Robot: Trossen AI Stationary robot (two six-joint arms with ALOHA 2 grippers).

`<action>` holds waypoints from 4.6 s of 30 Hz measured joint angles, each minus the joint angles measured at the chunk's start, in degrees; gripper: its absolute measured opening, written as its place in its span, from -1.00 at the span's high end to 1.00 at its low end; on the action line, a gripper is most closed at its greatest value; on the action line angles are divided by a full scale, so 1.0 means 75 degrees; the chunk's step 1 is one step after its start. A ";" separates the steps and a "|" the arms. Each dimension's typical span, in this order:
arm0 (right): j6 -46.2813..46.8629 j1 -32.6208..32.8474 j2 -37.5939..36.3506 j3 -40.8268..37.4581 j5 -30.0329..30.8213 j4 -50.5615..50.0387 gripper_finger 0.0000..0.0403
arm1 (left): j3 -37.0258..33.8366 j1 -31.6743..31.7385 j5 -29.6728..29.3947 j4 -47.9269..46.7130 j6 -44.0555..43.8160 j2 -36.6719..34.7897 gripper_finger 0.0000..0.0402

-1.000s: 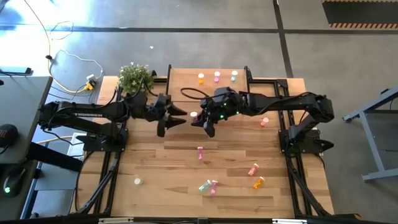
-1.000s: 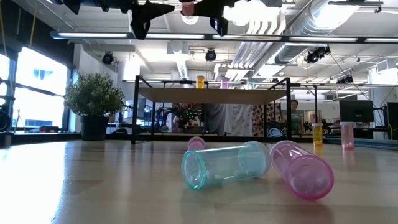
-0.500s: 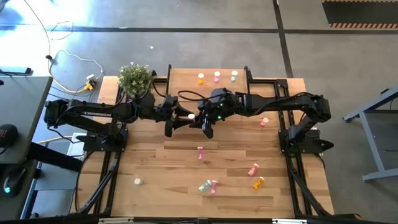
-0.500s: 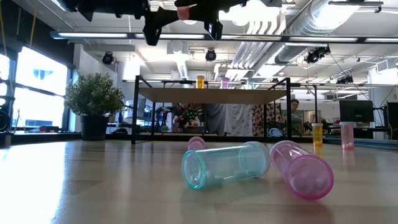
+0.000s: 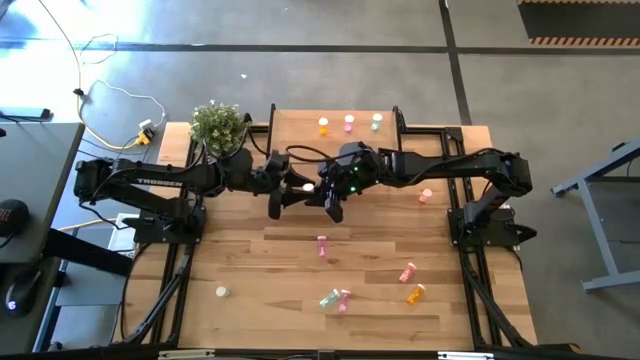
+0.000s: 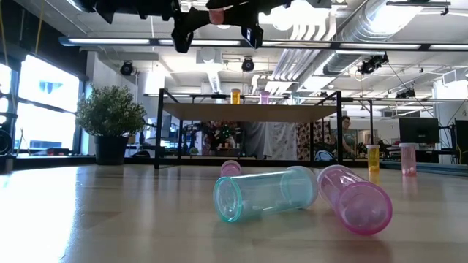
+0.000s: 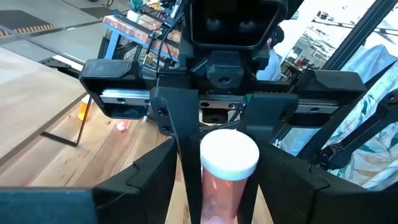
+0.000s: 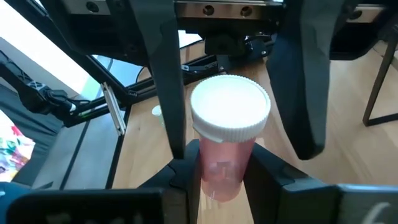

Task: Pick and place medicine bottles onto shelf by color
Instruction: Put the middle pink pill bottle on the shelf

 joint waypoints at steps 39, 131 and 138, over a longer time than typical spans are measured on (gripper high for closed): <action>0.0723 -0.0268 -0.0423 -0.0003 0.0272 -0.0804 -0.06 | 0.0000 0.0529 -0.0090 -0.0022 0.1216 0.0000 0.52; -0.1167 -0.2457 -0.2078 -0.0003 0.0985 -0.1384 -0.07 | 0.0003 0.2707 -0.5264 0.0416 0.1886 0.2122 0.08; -0.1164 -0.2457 -0.2078 -0.0003 0.0985 -0.1390 -0.07 | 0.0003 0.2710 -0.5118 0.0429 0.1718 0.2116 0.00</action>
